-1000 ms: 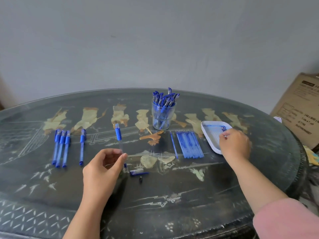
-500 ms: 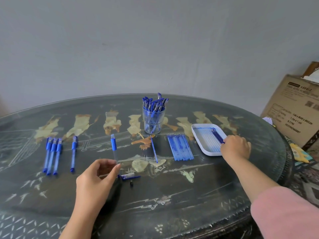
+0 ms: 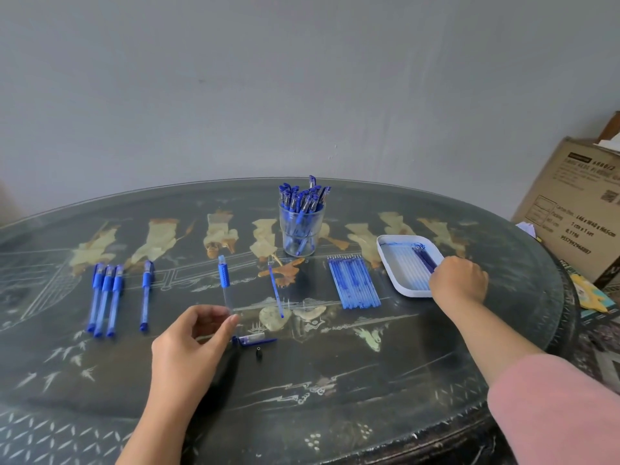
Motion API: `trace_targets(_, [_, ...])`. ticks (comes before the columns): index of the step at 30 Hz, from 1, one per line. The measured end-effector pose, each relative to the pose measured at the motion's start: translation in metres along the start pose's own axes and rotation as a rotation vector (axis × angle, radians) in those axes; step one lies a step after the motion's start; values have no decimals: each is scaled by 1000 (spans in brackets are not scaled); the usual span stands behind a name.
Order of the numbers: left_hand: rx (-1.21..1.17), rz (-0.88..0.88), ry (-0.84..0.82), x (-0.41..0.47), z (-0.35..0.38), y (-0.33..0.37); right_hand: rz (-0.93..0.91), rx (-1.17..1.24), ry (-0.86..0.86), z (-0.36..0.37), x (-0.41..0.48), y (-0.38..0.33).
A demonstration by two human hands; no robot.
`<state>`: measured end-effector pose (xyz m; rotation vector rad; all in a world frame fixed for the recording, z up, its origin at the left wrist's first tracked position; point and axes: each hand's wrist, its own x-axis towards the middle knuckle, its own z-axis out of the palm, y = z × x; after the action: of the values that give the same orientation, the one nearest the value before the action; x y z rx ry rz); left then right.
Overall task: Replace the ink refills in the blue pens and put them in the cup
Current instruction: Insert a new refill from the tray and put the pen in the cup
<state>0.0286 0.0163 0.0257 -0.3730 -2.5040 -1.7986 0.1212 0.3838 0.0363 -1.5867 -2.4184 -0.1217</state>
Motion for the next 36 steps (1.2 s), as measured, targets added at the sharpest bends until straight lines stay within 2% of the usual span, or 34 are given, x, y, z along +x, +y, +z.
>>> trace_targets(4, [4,2,2,1,-1,0,-7,151,111,-1,-1,-1])
trace_targets(7, [4,2,-6,0,-1,-1,-59,569,190,-14,-15,-13])
trace_targets(9, [-1,9,-6,-1,-1,-1,-102,885,179,-34,-37,-32])
trace_targets(12, [-10,37,-12,-2,-2,-1,-146,1263,5,-74,-82,-68])
trace_targets(17, [-40,59,-56,-4,-3,0,-255,1693,-478,-117,-140,-118])
trace_targets(20, [-56,70,-64,-4,-3,-1,-280,1750,-605,-118,-157,-138])
trace_targets(24, [-66,82,-70,-4,-4,-2,-281,1720,-674,-116,-164,-152])
trace_targets(30, [-77,74,-68,-3,-3,-4,-335,1576,-678,-110,-166,-153])
trace_targets(36, [-85,69,-74,-2,-3,-6,-339,1665,-643,-112,-164,-152])
